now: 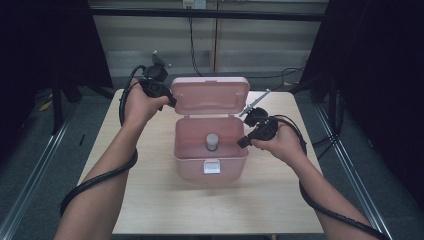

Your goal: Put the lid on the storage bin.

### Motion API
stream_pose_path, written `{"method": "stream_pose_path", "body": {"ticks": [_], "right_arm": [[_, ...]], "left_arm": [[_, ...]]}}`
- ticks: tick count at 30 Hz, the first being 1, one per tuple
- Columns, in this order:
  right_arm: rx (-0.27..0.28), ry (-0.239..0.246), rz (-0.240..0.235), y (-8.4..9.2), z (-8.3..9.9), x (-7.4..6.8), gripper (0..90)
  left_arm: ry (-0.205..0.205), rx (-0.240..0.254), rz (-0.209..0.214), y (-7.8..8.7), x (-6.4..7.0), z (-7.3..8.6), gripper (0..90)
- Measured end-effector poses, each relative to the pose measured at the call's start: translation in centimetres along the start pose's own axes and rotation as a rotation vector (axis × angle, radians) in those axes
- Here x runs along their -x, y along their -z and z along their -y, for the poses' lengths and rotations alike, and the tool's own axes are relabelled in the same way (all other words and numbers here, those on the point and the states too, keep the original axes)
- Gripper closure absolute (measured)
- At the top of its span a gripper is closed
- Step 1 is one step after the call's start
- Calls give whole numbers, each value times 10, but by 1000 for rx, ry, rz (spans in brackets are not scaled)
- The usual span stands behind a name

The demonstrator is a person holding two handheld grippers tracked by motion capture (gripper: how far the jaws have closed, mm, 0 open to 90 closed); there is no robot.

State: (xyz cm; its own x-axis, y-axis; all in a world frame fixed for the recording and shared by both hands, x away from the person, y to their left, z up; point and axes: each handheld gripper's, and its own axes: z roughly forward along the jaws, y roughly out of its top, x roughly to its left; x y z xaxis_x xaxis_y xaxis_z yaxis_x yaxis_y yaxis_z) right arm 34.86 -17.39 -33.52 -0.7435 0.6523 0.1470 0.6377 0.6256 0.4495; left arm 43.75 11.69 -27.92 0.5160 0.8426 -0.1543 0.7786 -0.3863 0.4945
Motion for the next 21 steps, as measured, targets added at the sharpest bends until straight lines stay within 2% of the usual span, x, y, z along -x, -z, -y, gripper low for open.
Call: {"method": "stream_pose_path", "body": {"ticks": [2, 3, 6, 8, 10, 12, 17, 21], "right_arm": [[-1, -6, 4, 0, 0, 2, 900], [-1, -7, 3, -1, 0, 3, 900], [-3, -4, 3, -2, 0, 4, 900], [-4, -4, -1, -2, -1, 3, 900], [-4, -2, -3, -3, -2, 4, 900], [-6, -3, 0, -3, -2, 6, 900], [-3, -6, 1, -1, 0, 11, 900], [-7, -12, 1, 0, -1, 14, 900]], "left_arm": [[14, -4, 28, -1, 1, 1, 900], [20, -8, 28, 0, 0, 1, 900], [60, -24, 20, 2, -8, 1, 900], [74, -26, 10, 3, -18, 2, 899], [107, -27, -6, 4, -26, 2, 900], [119, -28, -7, 4, -34, -1, 900], [138, -2, -8, 9, -44, -18, 898], [140, 22, 1, 15, -45, -35, 897]]}}
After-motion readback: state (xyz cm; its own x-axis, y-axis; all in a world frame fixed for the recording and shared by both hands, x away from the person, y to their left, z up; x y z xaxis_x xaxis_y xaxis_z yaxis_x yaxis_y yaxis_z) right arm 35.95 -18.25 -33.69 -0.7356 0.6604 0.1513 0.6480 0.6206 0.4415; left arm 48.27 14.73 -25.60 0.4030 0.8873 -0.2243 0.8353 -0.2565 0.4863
